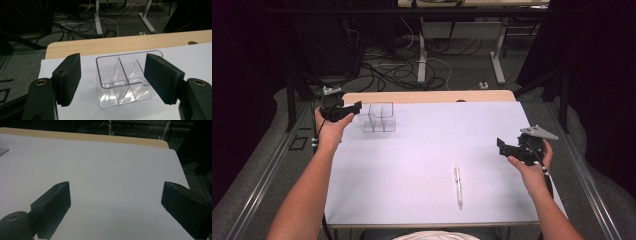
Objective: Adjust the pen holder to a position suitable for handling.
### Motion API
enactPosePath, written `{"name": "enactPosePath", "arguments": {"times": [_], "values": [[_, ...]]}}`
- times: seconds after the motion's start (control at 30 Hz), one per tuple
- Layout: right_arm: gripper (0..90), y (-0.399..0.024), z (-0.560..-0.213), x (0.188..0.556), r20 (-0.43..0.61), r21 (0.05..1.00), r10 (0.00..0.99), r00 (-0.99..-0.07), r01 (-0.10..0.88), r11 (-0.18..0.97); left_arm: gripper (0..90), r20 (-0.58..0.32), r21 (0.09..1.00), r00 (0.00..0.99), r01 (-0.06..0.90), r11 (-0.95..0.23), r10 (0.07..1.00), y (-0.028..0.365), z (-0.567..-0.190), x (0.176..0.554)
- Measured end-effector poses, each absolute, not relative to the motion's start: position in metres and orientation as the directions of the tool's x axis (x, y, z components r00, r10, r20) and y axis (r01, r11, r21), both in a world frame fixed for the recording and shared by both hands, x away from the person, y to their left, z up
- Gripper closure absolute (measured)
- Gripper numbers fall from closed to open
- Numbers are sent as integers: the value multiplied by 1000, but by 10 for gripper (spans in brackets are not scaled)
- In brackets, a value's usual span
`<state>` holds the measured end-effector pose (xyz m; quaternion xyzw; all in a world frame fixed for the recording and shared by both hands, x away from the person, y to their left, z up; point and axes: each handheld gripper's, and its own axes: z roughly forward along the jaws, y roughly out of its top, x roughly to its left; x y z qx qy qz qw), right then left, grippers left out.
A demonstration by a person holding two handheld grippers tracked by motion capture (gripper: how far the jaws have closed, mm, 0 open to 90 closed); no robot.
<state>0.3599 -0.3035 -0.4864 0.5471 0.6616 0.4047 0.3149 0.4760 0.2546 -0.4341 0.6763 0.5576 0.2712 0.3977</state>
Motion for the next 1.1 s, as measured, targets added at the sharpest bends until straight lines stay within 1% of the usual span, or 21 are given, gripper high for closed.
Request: {"name": "enactPosePath", "arguments": {"times": [0.13,0.3,0.33,0.43,0.53,0.73,0.77,0.8,0.87,0.9,1.1], "values": [[86,-303,-485,359,29,882,980,-199,466,68,309,-75,817,235,571,-75,969,254,-436,486],[86,-302,-485,359,27,882,978,-207,466,74,312,-79,813,217,578,-63,973,255,-440,491],[86,-300,-487,360,28,892,982,-188,447,60,315,-79,813,217,578,-63,973,255,-440,491],[87,-301,-486,360,26,880,978,-205,470,75,333,-80,810,210,584,-59,974,257,-443,494],[86,-300,-487,360,29,880,977,-211,470,76,359,-86,798,201,600,-53,976,259,-444,497],[87,-300,-487,360,27,879,977,-212,471,78,452,-90,804,174,593,-31,981,262,-449,502],[87,-300,-487,360,27,879,977,-213,470,78,465,-88,796,176,605,-37,980,263,-449,502],[87,-300,-486,359,24,870,977,-212,485,84,478,-87,800,168,599,-32,982,262,-451,503],[87,-300,-487,360,27,876,977,-213,475,79,505,-89,794,167,607,-31,982,262,-452,504],[87,-300,-487,360,27,876,977,-213,475,79,505,-88,794,164,607,-30,983,262,-453,505],[86,-302,-489,360,28,875,976,-215,477,80,575,-86,771,140,637,-24,986,260,-460,510]]}}
